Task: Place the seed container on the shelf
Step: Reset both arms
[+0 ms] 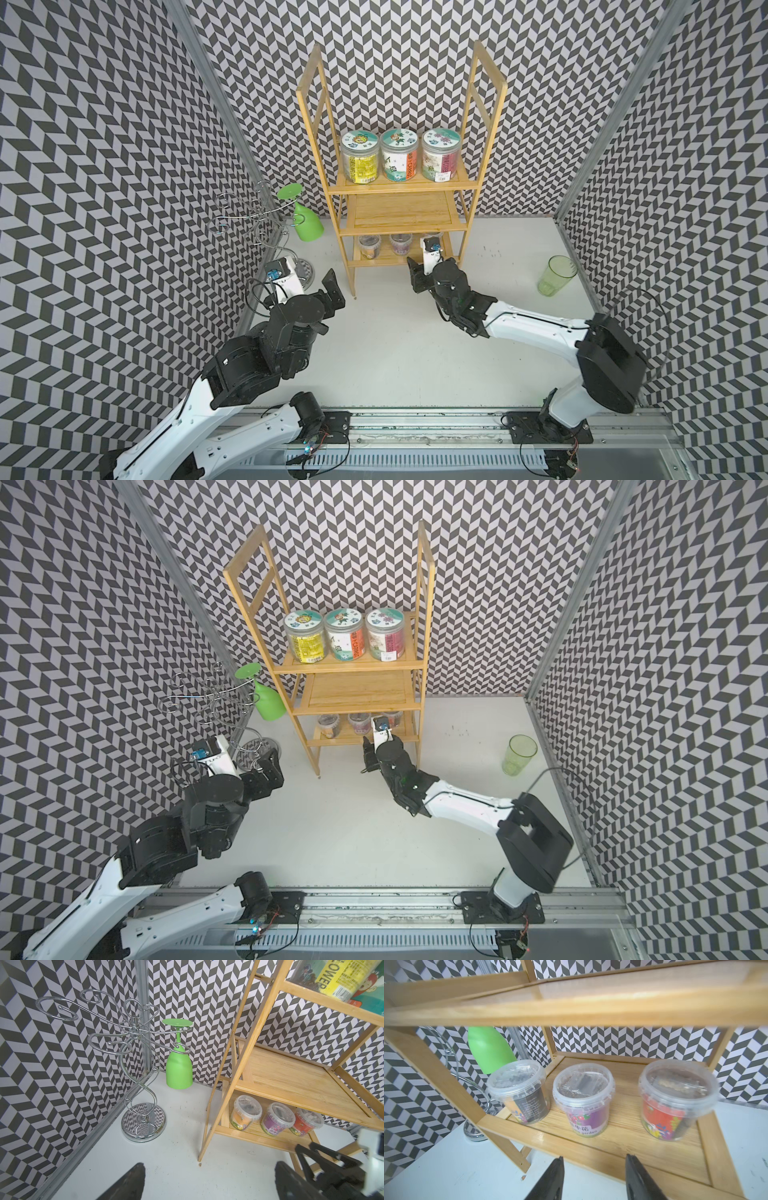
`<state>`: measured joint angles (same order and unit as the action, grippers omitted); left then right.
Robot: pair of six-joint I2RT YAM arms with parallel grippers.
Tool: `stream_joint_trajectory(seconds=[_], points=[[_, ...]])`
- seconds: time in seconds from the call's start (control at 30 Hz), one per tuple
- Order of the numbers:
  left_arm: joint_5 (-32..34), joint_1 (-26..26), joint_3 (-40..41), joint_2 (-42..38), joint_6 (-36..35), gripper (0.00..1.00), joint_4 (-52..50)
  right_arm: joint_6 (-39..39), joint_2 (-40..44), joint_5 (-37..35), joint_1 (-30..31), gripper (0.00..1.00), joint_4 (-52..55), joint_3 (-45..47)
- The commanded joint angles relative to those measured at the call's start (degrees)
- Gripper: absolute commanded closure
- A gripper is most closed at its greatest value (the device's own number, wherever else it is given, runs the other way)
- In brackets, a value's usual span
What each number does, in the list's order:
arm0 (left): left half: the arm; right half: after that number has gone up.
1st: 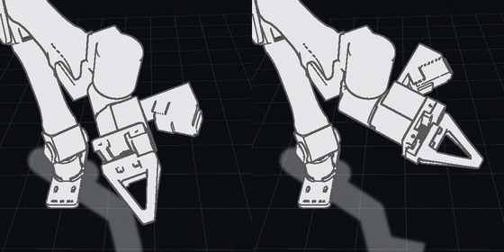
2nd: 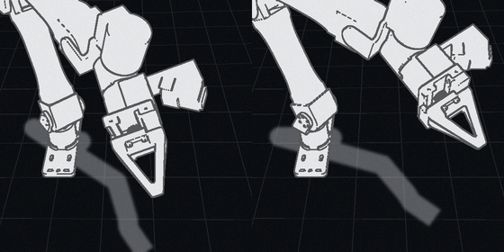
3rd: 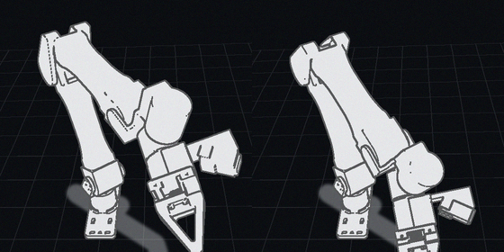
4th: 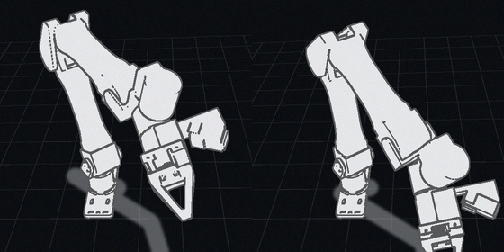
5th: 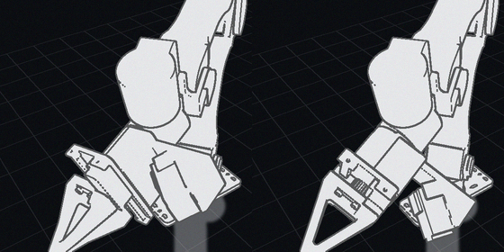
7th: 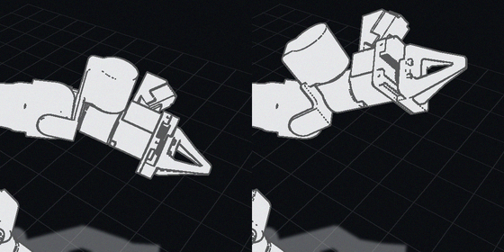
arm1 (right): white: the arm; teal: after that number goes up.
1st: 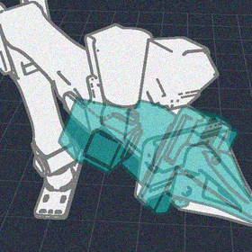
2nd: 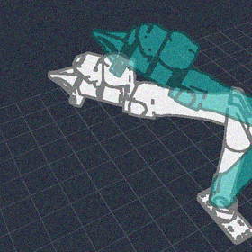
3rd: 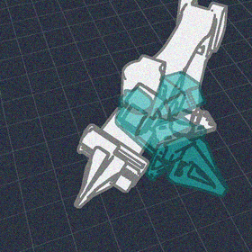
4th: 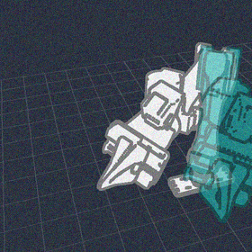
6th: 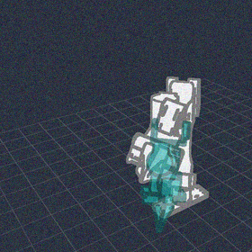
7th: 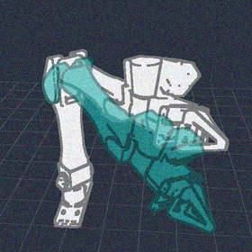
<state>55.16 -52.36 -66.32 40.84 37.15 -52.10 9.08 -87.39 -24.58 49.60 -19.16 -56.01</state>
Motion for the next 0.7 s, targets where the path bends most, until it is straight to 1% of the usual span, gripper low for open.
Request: stream_joint_trajectory(seconds=[0.0, 0.1, 0.13, 0.2, 0.23, 0.3, 0.37, 0.43, 0.47, 0.53, 0.67], points=[[4.9, 0.4, 2.1, -1.3, -1.7, 0.01, 2.6, -1.0, 9.1, -0.6, -0.2, 0.46, 0.4, 5.9], [9.3, 1.0, 8.4, -3.8, -5.4, 0.00, 8.5, -2.8, 17.3, -4.5, -0.9, 0.43, -0.1, 13.8], [10.5, 1.6, 11.5, -4.8, -7.4, 0.01, 11.9, -3.2, 19.9, -5.7, -1.7, 0.42, -0.6, 16.3], [11.0, 4.0, 17.0, -6.8, -11.5, 0.00, 19.0, -4.2, 23.9, -7.5, -4.1, 0.40, -2.5, 20.6], [10.0, 6.1, 20.1, -7.6, -13.5, 0.00, 22.8, -5.1, 25.6, -8.3, -5.5, 0.40, -3.1, 22.5], [7.7, 11.1, 24.6, -8.6, -14.4, 0.00, 28.3, -6.3, 27.6, -10.1, -8.2, 0.37, -3.2, 24.2], [4.0, 17.2, 28.4, -9.2, -14.3, 0.01, 32.2, -7.1, 28.9, -11.9, -11.3, 0.36, -3.5, 25.2], [-0.2, 23.8, 32.4, -9.4, -16.1, 0.00, 37.4, -8.9, 29.6, -13.0, -14.9, 0.34, -5.8, 26.8], [-1.7, 26.6, 33.7, -9.1, -15.7, 0.00, 39.2, -9.4, 29.6, -13.3, -16.6, 0.34, -7.2, 27.7], [-6.5, 32.6, 35.7, -7.7, -17.3, 0.00, 44.6, -11.0, 29.1, -12.4, -20.9, 0.32, -10.3, 28.9], [-12.1, 40.0, 38.2, -2.6, -19.5, 0.00, 51.7, -11.2, 27.1, -10.7, -27.9, 0.29, -12.7, 29.9]])
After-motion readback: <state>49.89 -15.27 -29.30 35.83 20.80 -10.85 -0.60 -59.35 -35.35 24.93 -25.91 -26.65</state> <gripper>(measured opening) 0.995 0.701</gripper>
